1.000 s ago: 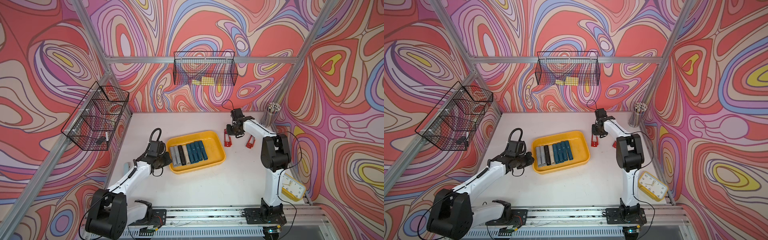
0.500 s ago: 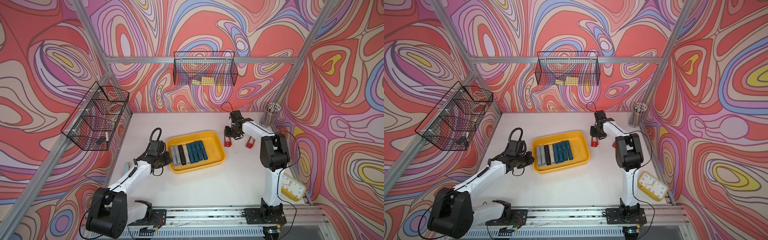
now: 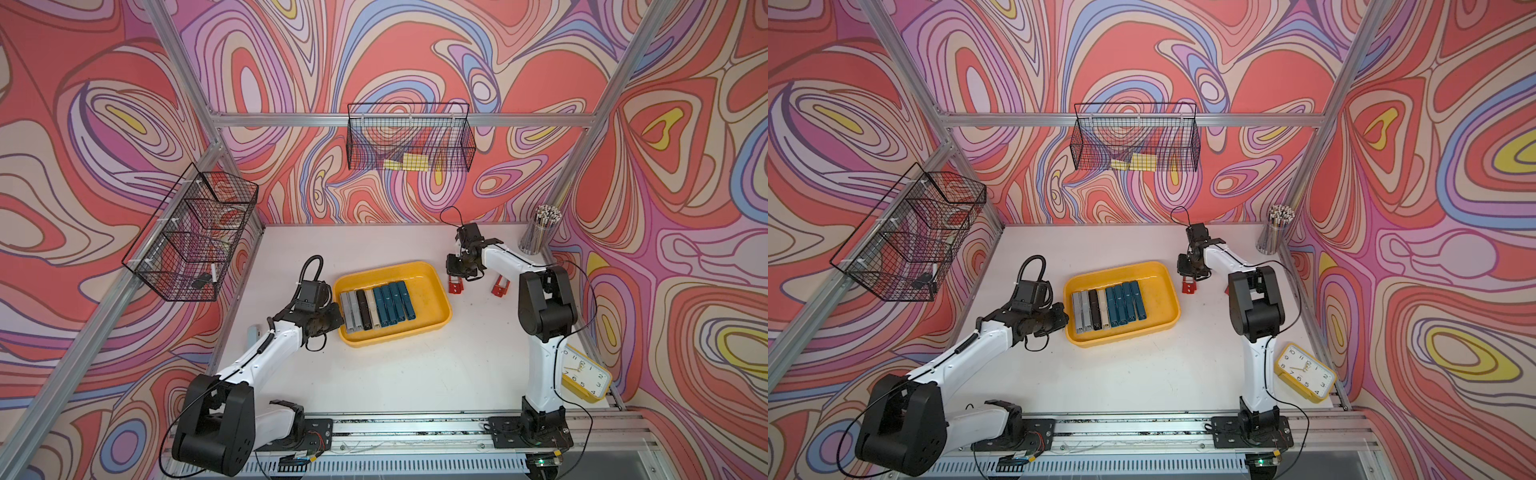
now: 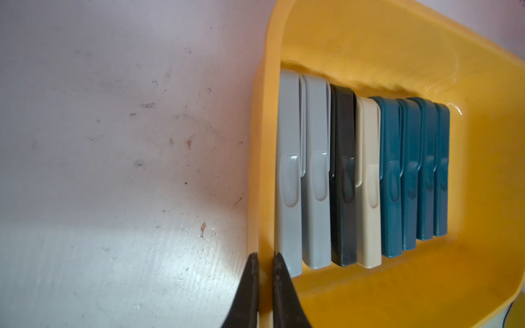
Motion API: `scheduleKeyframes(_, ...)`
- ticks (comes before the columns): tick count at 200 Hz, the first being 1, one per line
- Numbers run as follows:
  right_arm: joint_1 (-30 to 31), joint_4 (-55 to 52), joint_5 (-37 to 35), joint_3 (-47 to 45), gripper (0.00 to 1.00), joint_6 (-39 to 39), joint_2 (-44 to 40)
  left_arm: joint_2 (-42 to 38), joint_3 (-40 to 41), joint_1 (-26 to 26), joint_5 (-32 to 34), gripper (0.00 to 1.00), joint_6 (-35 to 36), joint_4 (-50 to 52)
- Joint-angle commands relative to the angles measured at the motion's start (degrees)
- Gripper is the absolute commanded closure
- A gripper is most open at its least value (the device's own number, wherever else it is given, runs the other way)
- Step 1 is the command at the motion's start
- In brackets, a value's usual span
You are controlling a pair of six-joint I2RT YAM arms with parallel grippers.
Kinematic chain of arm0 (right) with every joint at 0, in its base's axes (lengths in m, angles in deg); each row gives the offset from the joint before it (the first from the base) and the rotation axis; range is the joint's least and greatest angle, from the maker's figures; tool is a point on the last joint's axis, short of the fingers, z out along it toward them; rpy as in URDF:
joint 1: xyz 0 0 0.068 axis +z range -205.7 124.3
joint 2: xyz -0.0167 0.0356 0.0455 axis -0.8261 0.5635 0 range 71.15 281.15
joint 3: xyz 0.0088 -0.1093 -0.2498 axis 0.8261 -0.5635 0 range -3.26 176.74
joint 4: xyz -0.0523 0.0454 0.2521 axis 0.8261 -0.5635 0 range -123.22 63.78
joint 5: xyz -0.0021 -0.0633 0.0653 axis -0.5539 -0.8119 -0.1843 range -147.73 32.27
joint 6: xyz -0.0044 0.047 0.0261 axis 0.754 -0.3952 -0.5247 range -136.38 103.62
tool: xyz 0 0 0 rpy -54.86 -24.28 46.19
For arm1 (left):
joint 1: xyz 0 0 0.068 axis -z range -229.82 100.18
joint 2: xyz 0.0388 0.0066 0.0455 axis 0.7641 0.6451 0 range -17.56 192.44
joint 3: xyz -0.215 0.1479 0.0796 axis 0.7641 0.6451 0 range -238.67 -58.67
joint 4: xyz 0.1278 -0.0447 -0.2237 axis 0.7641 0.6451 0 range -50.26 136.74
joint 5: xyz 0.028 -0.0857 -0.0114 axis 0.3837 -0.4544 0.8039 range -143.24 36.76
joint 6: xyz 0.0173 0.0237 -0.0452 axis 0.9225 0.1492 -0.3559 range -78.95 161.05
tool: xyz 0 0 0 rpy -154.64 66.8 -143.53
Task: Put the pruning pliers into the storage box
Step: Pick up the pruning pliers from the center of the board.
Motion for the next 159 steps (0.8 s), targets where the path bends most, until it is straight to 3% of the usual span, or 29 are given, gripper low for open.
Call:
scheduleKeyframes(1,0.56,0.53,-0.34,1.65,0.77,-0.55,1.85,0.94,-0.11,0.08,1.39,0.97,0.04,1.37)
scheduleKeyframes(159,0.53,-0.62,-2.55,3.71,0.86,0.19,4.92,0.22,0.33,0.08,1.52,0.98,0.09,1.7)
